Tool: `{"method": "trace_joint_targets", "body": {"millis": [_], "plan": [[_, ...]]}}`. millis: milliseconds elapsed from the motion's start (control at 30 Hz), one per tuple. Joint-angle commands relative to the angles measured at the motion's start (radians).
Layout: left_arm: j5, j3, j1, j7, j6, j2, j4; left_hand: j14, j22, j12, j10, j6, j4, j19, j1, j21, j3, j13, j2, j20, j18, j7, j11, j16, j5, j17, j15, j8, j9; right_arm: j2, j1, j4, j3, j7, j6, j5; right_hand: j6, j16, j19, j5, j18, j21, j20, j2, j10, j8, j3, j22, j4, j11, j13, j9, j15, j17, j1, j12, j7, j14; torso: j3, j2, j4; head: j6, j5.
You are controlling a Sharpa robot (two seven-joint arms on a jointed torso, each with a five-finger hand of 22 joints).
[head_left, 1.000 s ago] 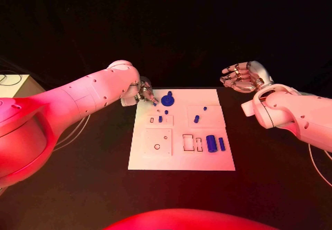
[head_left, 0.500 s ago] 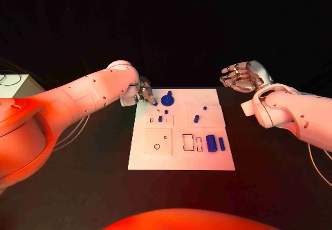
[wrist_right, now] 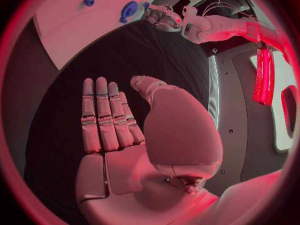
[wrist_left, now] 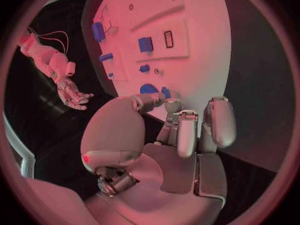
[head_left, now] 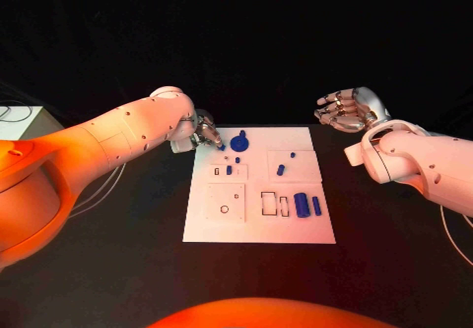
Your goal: Assemble the parts on the task board
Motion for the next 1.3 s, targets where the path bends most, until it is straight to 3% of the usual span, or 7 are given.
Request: {"method": "trace_joint_targets", "body": {"millis": [33,167,500,667,967,1300], "plan": [[0.097,0.001,0.000,-0.010,-0.020,-0.008,0.016,0.077,0.158,0.006,0.016,0.037,-0.136,0.007,-0.024,0.008,0.118,0.016,-0.003,-0.002,-0.012,-0.028,-0.005,0.006,0.052,0.208,-0.008,0.032,0.088,0.000,0.000,0.000,0.000,0.008,0.014,0.000,0.008,-0.003,0.000,0.003,0.011,0.000,0.002,-0.001,0.007,-0.007,0.001,-0.001,-0.004,0.002,-0.001,-0.002,-0.001,-0.001,-0.010,0.000,0.001,0.007,0.0004,-0.001,0.0024,0.001,0.002],[0.136,0.001,0.001,-0.018,-0.025,-0.026,0.039,0.091,0.166,0.018,0.051,0.061,-0.165,0.017,-0.062,0.025,0.122,0.059,-0.005,-0.010,-0.015,-0.037,-0.014,0.015,0.131,0.235,-0.017,0.028,0.090,-0.001,0.000,0.000,0.000,0.008,0.014,0.000,0.008,-0.003,0.000,0.003,0.011,0.000,0.002,-0.001,0.007,-0.007,0.001,-0.001,-0.004,0.002,-0.001,-0.002,-0.001,-0.001,-0.010,0.000,0.001,0.007,0.0001,-0.002,0.0021,0.003,0.004],[0.161,0.001,-0.001,-0.026,-0.096,-0.098,0.150,0.104,0.186,0.056,0.133,0.118,-0.203,0.045,-0.122,0.067,0.125,0.169,-0.015,-0.024,-0.026,-0.056,-0.032,0.024,0.220,0.263,-0.032,0.015,0.084,-0.005,-0.004,0.001,0.000,0.008,0.013,0.003,0.008,-0.003,0.000,0.004,0.011,0.000,0.002,-0.001,0.007,-0.007,0.002,-0.002,-0.005,0.002,-0.001,-0.002,-0.001,-0.001,-0.010,0.000,0.001,0.007,0.0005,-0.011,0.0083,0.000,0.004],[0.156,0.001,-0.010,-0.025,-0.163,-0.153,0.231,0.104,0.204,0.070,0.176,0.150,-0.223,0.074,-0.160,0.110,0.130,0.218,-0.021,-0.035,-0.037,-0.069,-0.045,0.024,0.293,0.263,-0.044,0.013,0.085,-0.010,-0.007,0.002,0.000,0.008,0.012,0.003,0.008,-0.003,0.000,0.005,0.011,0.000,0.002,-0.001,0.007,-0.007,0.002,-0.002,-0.005,0.002,-0.001,-0.002,-0.001,-0.001,-0.010,0.000,0.001,0.007,0.0005,-0.015,0.0121,-0.002,0.002],[0.064,0.000,-0.044,-0.022,-0.263,-0.237,0.365,0.104,0.204,0.090,0.221,0.178,-0.222,0.077,-0.187,0.112,0.115,0.272,-0.020,-0.044,-0.038,-0.082,-0.057,0.024,0.292,0.263,-0.053,0.016,0.088,-0.021,-0.017,0.004,0.000,0.007,0.010,0.007,0.009,-0.004,0.000,0.008,0.011,0.000,0.002,-0.001,0.007,-0.007,0.003,-0.003,-0.006,0.002,-0.002,-0.002,-0.001,-0.002,-0.009,0.000,0.001,0.007,-0.0027,-0.026,0.0194,-0.008,0.004],[-0.045,-0.008,-0.086,-0.054,-0.386,-0.277,0.461,0.104,0.209,0.102,0.241,0.189,-0.224,0.085,-0.189,0.125,0.109,0.303,-0.020,-0.047,-0.041,-0.089,-0.063,0.024,0.294,0.263,-0.058,0.019,0.091,-0.023,-0.027,0.003,0.000,0.007,0.010,0.008,0.009,-0.004,0.001,0.016,0.011,0.001,0.002,0.000,0.007,-0.007,0.005,-0.006,-0.008,0.001,-0.002,-0.002,-0.002,-0.002,-0.008,0.000,0.001,0.008,-0.0034,-0.037,0.0272,-0.015,0.005]]}}
